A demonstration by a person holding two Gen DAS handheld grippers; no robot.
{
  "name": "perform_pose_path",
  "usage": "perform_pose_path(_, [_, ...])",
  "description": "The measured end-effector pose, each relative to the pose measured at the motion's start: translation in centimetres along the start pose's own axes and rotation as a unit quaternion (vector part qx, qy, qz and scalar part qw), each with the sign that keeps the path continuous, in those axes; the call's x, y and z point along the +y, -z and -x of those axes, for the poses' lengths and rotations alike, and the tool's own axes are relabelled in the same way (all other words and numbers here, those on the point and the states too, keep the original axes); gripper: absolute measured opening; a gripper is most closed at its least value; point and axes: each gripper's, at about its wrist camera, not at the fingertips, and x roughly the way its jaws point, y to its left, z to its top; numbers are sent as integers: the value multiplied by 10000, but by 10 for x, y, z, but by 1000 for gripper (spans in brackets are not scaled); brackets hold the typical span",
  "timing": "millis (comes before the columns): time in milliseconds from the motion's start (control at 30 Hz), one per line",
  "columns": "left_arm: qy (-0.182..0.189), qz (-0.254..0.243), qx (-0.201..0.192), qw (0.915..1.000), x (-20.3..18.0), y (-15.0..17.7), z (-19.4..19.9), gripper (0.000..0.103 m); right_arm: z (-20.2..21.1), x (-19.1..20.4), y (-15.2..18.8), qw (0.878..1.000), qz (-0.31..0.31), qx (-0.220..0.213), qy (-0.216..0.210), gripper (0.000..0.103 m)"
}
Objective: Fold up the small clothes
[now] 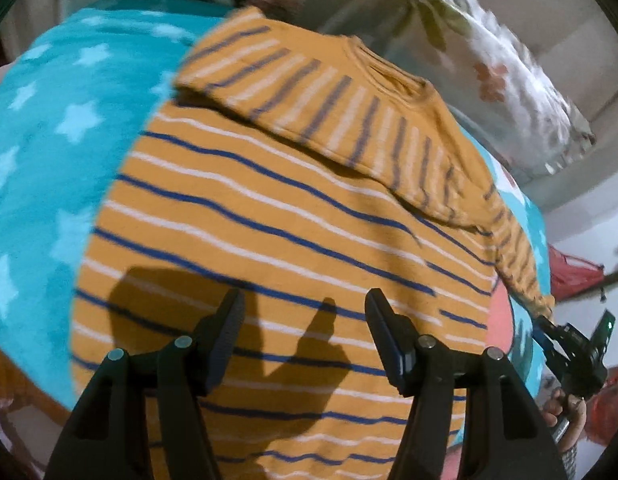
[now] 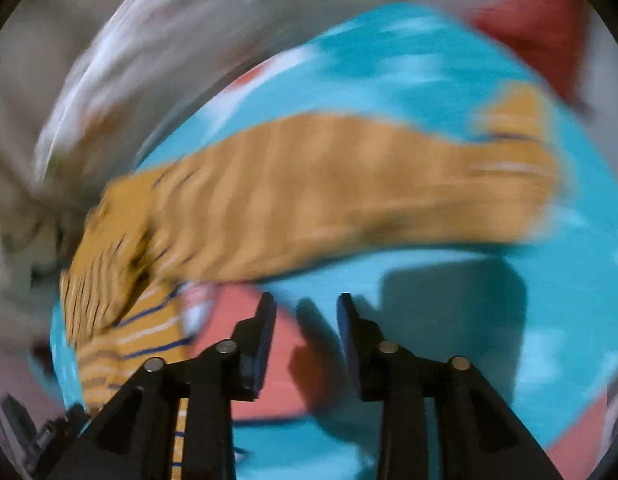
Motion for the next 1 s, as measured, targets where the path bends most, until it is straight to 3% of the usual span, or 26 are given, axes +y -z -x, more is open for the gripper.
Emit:
perform_pose_path(100, [110,-175,130,9997,-17,1,-9,61,36,-51,-5,9963,-722,-413,194,55])
perform_pose_path(233, [164,-387,214,9989,-36,4,-14,61,57,-89,-23,9882,-1318,-725,296,59])
perform_pose_path(367, [186,-419,298,9985,-42,8,-18,61,41,-79,-60,9900,-907,-749,782,68])
perform_pose_path(433, [175,-421,323,9984,-44,10,-19,61,13,-78,-79,9897,-859,-365,1085,68])
perform_pose_path(467, [165,-425,324,9984,-45,10,-18,61,11,-89,-82,9897,-913,-253,1071,67])
perform_pose_path(500, [163,-430,325,9984,-44,10,-18,61,1,-95,-88,9906,-1012,-100,914,53])
perform_pose_path(533, [161,-430,324,9984,-45,10,-18,61,-7,-102,-92,9916,-1143,57,608,20])
perform_pose_path(567, [166,-433,323,9984,-46,10,-17,61,-8,-110,-93,9914,-1247,142,368,14])
perform_pose_path(600, [172,-434,308,9984,-47,9,-16,61,-6,-113,-96,9901,-1398,101,19,14])
perform_pose_path(667, [170,-448,240,9986,-51,8,-14,61,26,-109,-96,9902,-1271,-449,-378,13])
perform_pose_path(767, [176,-485,186,9985,-54,6,-14,61,73,-107,-79,9865,-1027,-1046,-734,13])
perform_pose_path(867, [243,-464,323,9981,-57,5,-23,61,87,-126,-47,9857,-1105,-1137,-561,17])
perform_pose_path(933, [260,-517,419,9974,-61,4,-28,61,72,-143,-30,9863,-1330,-917,-333,24])
perform_pose_path(1000, [286,-594,478,9967,-66,4,-32,61,62,-165,-10,9798,-1854,-725,-204,25])
